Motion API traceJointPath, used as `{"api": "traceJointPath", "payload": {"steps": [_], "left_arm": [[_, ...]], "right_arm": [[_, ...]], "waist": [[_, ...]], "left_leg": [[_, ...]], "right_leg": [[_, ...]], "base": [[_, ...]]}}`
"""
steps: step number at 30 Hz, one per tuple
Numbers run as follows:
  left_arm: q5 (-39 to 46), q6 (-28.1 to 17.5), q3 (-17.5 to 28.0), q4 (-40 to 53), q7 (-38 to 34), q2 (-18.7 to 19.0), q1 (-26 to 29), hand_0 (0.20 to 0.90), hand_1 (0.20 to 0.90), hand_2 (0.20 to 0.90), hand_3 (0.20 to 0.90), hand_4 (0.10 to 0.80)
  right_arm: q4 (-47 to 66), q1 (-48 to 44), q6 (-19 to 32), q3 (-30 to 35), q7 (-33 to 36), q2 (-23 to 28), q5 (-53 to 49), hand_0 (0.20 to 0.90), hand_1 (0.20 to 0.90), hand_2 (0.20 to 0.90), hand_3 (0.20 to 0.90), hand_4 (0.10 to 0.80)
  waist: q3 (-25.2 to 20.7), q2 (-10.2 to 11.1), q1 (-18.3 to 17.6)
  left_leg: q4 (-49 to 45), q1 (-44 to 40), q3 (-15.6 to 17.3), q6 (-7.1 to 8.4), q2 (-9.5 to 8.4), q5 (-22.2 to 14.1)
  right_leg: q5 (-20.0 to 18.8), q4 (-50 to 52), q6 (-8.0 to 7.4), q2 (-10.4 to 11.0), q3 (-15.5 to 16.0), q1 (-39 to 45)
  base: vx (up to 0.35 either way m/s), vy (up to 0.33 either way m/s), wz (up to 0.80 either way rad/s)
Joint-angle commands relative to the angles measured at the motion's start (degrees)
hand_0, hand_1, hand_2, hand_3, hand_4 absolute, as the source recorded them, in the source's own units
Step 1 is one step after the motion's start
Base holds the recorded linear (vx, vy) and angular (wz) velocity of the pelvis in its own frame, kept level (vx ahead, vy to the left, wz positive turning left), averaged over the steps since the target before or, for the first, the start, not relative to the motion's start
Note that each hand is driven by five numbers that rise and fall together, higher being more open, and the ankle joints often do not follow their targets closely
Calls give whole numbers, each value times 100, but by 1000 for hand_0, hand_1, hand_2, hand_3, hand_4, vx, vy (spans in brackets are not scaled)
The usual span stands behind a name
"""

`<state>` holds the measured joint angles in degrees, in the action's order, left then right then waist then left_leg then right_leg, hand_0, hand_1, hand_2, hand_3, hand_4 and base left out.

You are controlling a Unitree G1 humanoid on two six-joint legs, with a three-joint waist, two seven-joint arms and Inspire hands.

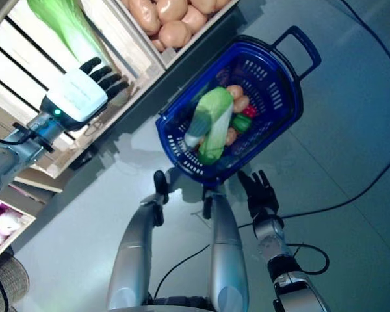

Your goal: Put vegetables into the basket

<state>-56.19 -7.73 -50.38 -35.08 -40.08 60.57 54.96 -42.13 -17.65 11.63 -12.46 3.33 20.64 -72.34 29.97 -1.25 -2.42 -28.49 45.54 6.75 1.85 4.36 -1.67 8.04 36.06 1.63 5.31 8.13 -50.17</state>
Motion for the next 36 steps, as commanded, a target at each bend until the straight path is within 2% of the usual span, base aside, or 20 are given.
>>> {"api": "traceJointPath", "payload": {"steps": [1,7,15,22,24,30,31,32,33,35,36], "left_arm": [[-69,465,917,69,-659,234,185,900,900,900,900,800],[-32,809,1049,-138,-745,107,133,900,900,900,900,800],[-52,1028,1004,-339,-182,95,228,900,900,900,900,800],[32,1455,1132,-621,67,65,-19,900,900,900,900,800],[-67,1410,1061,-650,155,101,-37,900,900,900,900,800],[-223,1463,1081,-791,384,101,-121,900,900,900,900,800],[-197,1504,1082,-800,377,111,-149,785,785,785,785,723],[-180,1518,1084,-806,384,118,-158,641,641,641,641,627],[-205,1537,1084,-822,423,139,-188,465,465,465,465,510],[-209,1581,1126,-846,452,117,-230,300,300,300,300,400],[-72,1669,1164,-831,445,107,-275,300,300,300,300,400]], "right_arm": [[565,231,150,-68,320,273,265,900,900,900,900,800],[823,237,85,-151,570,303,289,900,900,900,900,800],[1132,233,48,-173,702,430,285,900,900,900,900,800],[1439,452,23,-62,856,644,233,900,900,900,900,800],[1473,555,63,-80,805,685,195,900,900,900,900,800],[1614,599,86,-78,800,714,313,900,900,900,900,800],[1651,598,86,-76,818,728,359,900,900,900,900,800],[1660,599,91,-78,824,734,367,900,900,900,900,800],[1685,632,111,-79,824,748,357,900,900,900,900,800],[1696,650,102,-59,840,742,383,900,900,900,900,800],[1743,668,93,-54,869,758,378,900,900,900,900,800]], "waist": [[-17,52,-128],[-17,74,-175],[-17,64,-263],[-17,91,-365],[-17,85,-372],[-17,41,-390],[-17,28,-390],[-17,24,-389],[-17,9,-390],[-17,6,-392],[-17,3,-397]], "left_leg": [[23,355,7,99,101,230],[26,437,1,112,94,257],[-92,594,38,121,110,216],[-175,760,100,75,114,115],[-251,664,78,105,107,-79],[-346,783,105,79,81,-145],[-352,790,110,77,74,-157],[-352,790,113,74,72,-159],[-376,811,124,66,72,-181],[-400,833,128,61,64,-199],[-385,830,142,47,57,-204]], "right_leg": [[-561,-738,-234,95,71,299],[-608,-780,-255,91,38,220],[-635,-743,-279,135,-14,52],[-673,-767,-306,161,-75,-147],[-521,-693,-354,154,-106,-62],[-534,-604,-389,197,-147,-218],[-534,-607,-393,204,-152,-225],[-535,-608,-394,205,-154,-228],[-528,-567,-401,212,-171,-268],[-525,-544,-407,220,-172,-293],[-532,-557,-412,225,-173,-300]], "base": [[0,0,0],[0,6,-2],[21,34,-8],[35,57,-3],[80,54,-5],[6,55,-7],[1,61,-1],[0,62,-1],[0,52,-2],[-1,48,-3],[-8,40,-3]]}}
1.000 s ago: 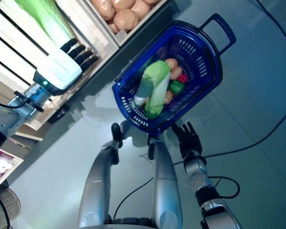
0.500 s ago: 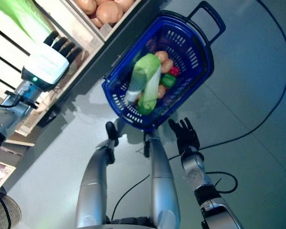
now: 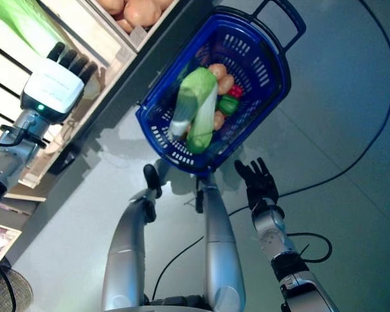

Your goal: Put vegetables into the basket

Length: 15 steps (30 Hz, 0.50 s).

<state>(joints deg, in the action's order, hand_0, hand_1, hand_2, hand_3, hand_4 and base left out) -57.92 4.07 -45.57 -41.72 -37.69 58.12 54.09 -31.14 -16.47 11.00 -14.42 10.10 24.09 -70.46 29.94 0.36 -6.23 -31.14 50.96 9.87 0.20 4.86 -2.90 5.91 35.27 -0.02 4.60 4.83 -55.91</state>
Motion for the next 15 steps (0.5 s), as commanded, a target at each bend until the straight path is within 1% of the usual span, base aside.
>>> {"api": "traceJointPath", "payload": {"steps": [1,5,8,10,13,15], "left_arm": [[180,527,716,-159,185,350,-220,300,300,300,300,400],[252,480,774,-271,100,337,-257,300,300,300,300,400],[68,447,801,-294,245,310,-295,300,300,300,300,400],[128,464,820,-337,231,298,-325,300,300,300,300,400],[371,502,867,-328,133,299,-376,300,300,300,300,400],[651,616,915,-211,149,311,-415,300,300,300,300,400]], "right_arm": [[659,556,165,141,202,418,186,900,900,900,900,800],[672,537,187,155,188,440,193,900,900,900,900,800],[756,519,341,184,268,437,135,900,900,900,900,800],[774,504,404,218,245,441,116,900,900,900,900,800],[849,553,395,266,242,436,212,900,900,900,900,800],[921,592,449,271,266,422,206,900,900,900,900,800]], "waist": [[-15,-161,-16],[-15,-177,-16],[-15,-188,-29],[-15,-192,-38],[-15,-195,-52],[-15,-194,-49]], "left_leg": [[-125,293,-160,207,6,-88],[-168,339,-159,208,3,-99],[-165,329,-137,199,-4,-99],[-148,328,-135,198,-12,-88],[-90,284,-117,201,-18,-64],[-54,245,-118,206,-28,-52]], "right_leg": [[-326,-484,-251,300,150,266],[-330,-425,-258,305,135,208],[-346,-445,-266,301,115,214],[-361,-448,-275,296,104,205],[-408,-537,-295,301,97,240],[-413,-586,-294,292,93,290]], "base": [[-13,39,-5],[-14,34,-8],[-11,43,-4],[-6,17,-1],[0,0,0],[0,0,0]]}}
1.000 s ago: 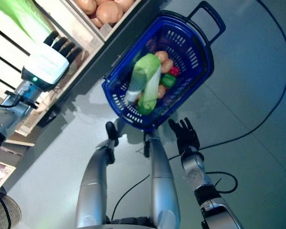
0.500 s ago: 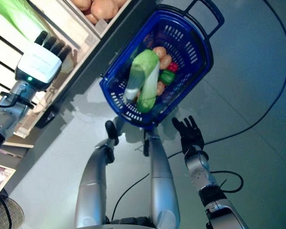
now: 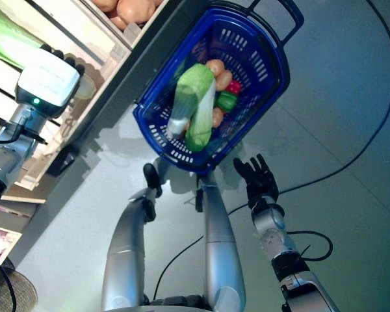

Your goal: Put vegetables into the basket

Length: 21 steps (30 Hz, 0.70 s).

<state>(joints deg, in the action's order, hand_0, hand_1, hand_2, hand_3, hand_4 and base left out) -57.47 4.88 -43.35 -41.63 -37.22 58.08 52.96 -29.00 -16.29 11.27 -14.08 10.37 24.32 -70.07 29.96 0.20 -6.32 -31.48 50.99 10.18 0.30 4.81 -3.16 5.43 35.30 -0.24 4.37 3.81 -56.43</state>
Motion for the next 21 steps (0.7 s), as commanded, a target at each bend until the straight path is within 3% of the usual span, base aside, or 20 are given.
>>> {"api": "traceJointPath", "payload": {"steps": [1,4,8,12,16,21], "left_arm": [[843,613,698,-197,95,308,-319,300,300,300,300,400],[1089,483,949,-177,-228,270,-450,300,300,300,300,400],[1575,147,1265,64,-777,257,-760,300,300,300,300,400],[2254,-765,1901,516,-1438,183,-1198,300,300,300,300,400],[2701,-1451,2414,1081,-1485,20,-1679,300,300,300,300,400],[3169,-2140,3179,1878,-1437,-456,-2367,300,300,300,300,400]], "right_arm": [[716,593,463,221,249,379,168,900,900,900,900,800],[744,552,403,231,230,349,251,900,900,900,900,800],[834,614,512,195,228,308,306,900,900,900,900,800],[782,696,630,225,53,153,311,900,900,900,900,800],[751,766,733,272,-36,25,587,900,900,900,900,800],[588,815,870,378,-11,-238,731,900,900,900,900,800]], "waist": [[-17,-183,-32],[-17,-159,-39],[-17,-144,6],[-17,-125,119],[-17,-126,257],[-53,-139,486]], "left_leg": [[0,216,-167,188,-45,-22],[249,162,-117,162,-67,233],[594,-196,-141,219,-95,397],[1142,-901,-147,328,-159,614],[1575,-1408,-184,371,-245,748],[2242,-2317,-238,411,-333,904]], "right_leg": [[-353,-575,-272,289,172,360],[-582,-873,-260,296,206,422],[-614,-1119,-267,251,262,788],[-646,-1572,-267,224,370,1580],[-658,-1911,-281,255,510,2159],[-687,-2412,-346,351,748,3127]], "base": [[0,0,0],[-78,-51,-2],[-55,-59,-4],[-31,-83,2],[-24,-83,10],[13,-102,11]]}}
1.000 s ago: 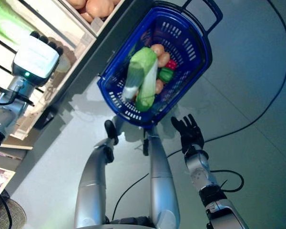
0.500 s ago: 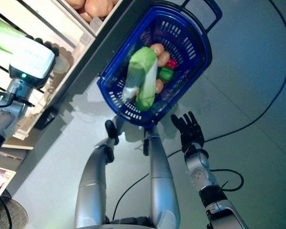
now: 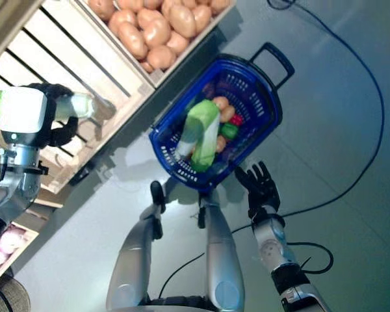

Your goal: Put vegetables into the basket

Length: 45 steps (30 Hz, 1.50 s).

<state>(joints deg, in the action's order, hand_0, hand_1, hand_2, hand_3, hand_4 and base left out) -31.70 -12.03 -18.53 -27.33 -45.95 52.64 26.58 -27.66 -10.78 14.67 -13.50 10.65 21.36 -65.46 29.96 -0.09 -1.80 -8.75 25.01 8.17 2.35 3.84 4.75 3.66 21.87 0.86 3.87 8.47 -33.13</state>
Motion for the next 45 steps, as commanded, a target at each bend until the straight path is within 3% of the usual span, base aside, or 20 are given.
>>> {"api": "traceJointPath", "payload": {"steps": [1,4,8,13,16,18,20,22,29,31,39,45], "left_arm": [[791,-743,1000,774,-443,-128,-19,300,300,300,300,400],[1280,-1249,1377,1298,-119,-585,-530,300,300,300,300,400],[1371,-1390,1655,2047,179,-1130,-1038,300,300,300,300,400],[2245,-1843,1931,2702,720,-1753,-1664,300,300,300,300,400],[3382,-2164,2051,2938,1324,-2088,-1881,300,300,300,300,400],[4361,-2327,2088,3091,2102,-2413,-2034,300,300,300,300,400],[5388,-2273,2043,3247,3087,-2745,-2202,300,300,300,300,400],[5941,-2061,1963,3369,3572,-2918,-2299,300,300,300,300,400],[6500,-1349,1769,3422,4382,-2932,-2432,300,300,300,300,400],[6623,-749,1554,3419,4803,-2902,-2298,300,300,300,300,400],[7002,-7,1024,3352,5462,-2738,-2013,300,300,300,300,400],[7286,142,692,3321,5666,-2531,-1790,300,300,300,300,400]], "right_arm": [[406,318,586,351,-40,-13,316,900,900,900,900,800],[305,440,656,467,-63,-176,448,900,900,900,900,800],[259,569,522,647,89,-349,602,900,900,900,900,800],[244,768,441,915,68,-549,826,900,900,900,900,800],[371,910,488,1009,66,-636,1290,900,900,900,900,800],[565,1023,485,1050,59,-697,1664,900,900,900,900,800],[850,1174,455,1088,-28,-722,2081,900,900,900,900,800],[1088,1274,395,1095,-279,-716,2302,900,900,900,900,800],[1899,1424,194,1070,-1667,-324,2794,900,900,900,900,800],[2338,1309,-114,1070,-2535,169,2933,900,900,900,900,800],[2713,773,-576,784,-3295,866,2846,900,900,900,900,800],[2900,310,-1098,361,-3841,1359,2542,900,900,900,900,800]], "waist": [[-171,-118,102],[-393,-136,212],[-660,-125,305],[-1140,-85,429],[-1404,-52,463],[-1537,-12,479],[-1692,36,477],[-1812,73,459],[-2153,186,413],[-2314,238,374],[-2540,295,440],[-2669,328,498]], "left_leg": [[155,65,-60,210,-247,135],[365,-240,-139,230,-259,138],[587,-609,-221,215,-228,132],[958,-1308,-451,207,-186,140],[1110,-1585,-531,179,-182,150],[1164,-1787,-580,166,-175,109],[1179,-1941,-598,144,-167,68],[1191,-2024,-601,120,-160,50],[1323,-2372,-544,56,-132,-43],[1375,-2522,-475,33,-127,-121],[1375,-2651,-440,-32,-162,-267],[1375,-2743,-388,-64,-168,-339]], "right_leg": [[-507,-1221,-457,412,373,1031],[-469,-1391,-451,404,499,1390],[-426,-1571,-430,380,628,1819],[-477,-2012,-416,312,823,2616],[-538,-2203,-416,275,887,2908],[-535,-2246,-431,260,895,3088],[-557,-2289,-440,239,891,3227],[-590,-2330,-441,228,891,3292],[-655,-2520,-497,222,865,3567],[-710,-2609,-570,249,858,3655],[-769,-2687,-670,330,837,3740],[-777,-2687,-714,382,838,3791]], "base": [[51,-89,2],[73,-59,11],[110,-60,15],[156,-59,21],[163,-17,17],[137,-11,3],[143,-7,13],[108,-4,12],[100,2,-3],[66,18,-6],[19,18,-1],[32,28,-1]]}}
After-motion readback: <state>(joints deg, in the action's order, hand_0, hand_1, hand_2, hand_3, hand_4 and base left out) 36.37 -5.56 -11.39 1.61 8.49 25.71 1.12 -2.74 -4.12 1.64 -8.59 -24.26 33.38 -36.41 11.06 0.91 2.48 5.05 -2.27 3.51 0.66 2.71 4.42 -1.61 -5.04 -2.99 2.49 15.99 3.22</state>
